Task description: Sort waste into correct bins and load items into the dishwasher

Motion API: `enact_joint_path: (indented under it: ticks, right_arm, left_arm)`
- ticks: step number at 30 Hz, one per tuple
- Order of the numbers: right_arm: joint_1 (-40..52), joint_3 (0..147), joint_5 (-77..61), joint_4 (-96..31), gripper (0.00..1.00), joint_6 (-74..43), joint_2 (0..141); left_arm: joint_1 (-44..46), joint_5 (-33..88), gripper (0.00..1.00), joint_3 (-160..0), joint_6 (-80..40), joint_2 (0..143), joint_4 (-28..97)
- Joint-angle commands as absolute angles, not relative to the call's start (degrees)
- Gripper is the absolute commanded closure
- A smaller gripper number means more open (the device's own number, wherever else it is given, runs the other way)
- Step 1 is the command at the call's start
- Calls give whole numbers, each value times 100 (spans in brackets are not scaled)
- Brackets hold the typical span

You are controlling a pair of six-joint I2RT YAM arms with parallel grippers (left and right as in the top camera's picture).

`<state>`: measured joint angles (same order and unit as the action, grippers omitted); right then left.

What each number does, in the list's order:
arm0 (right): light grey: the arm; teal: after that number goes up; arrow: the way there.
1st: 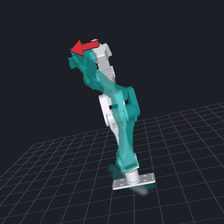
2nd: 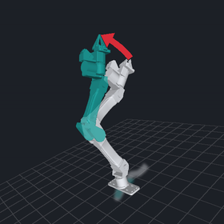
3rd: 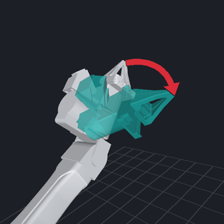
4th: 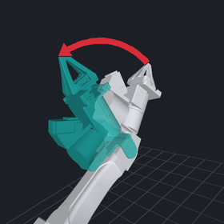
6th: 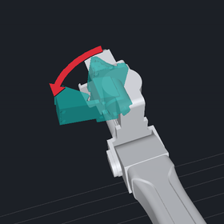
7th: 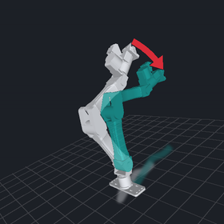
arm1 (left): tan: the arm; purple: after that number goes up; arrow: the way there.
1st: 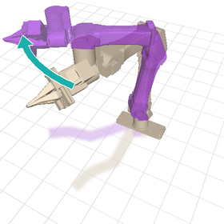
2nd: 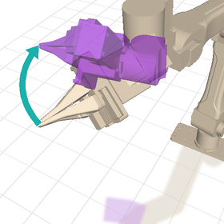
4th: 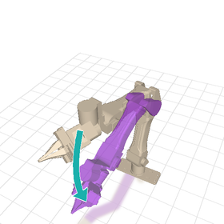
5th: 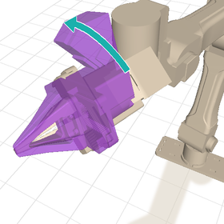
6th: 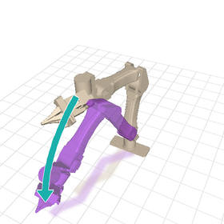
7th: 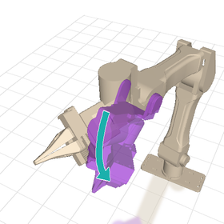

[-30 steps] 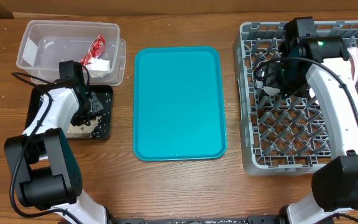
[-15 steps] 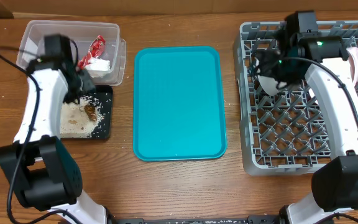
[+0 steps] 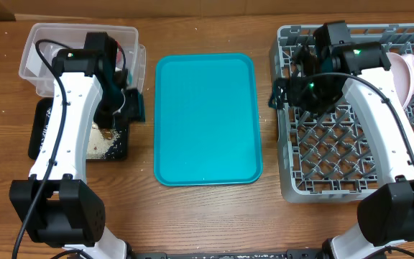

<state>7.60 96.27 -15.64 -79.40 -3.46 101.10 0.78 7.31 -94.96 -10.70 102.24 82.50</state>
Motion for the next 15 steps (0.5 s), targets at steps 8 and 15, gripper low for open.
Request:
enact_joint_path:
  ticks: [8,15]
  right_arm:
    - [631,9531,-1098,-8270,0,-475,9319]
    - [631,8538,-657,-7380,0,-580,7787]
  left_arm:
    - [80,707,39,-9426,-1070,9688,9135]
    - [82,707,40,-8361,-1135,8086,8366]
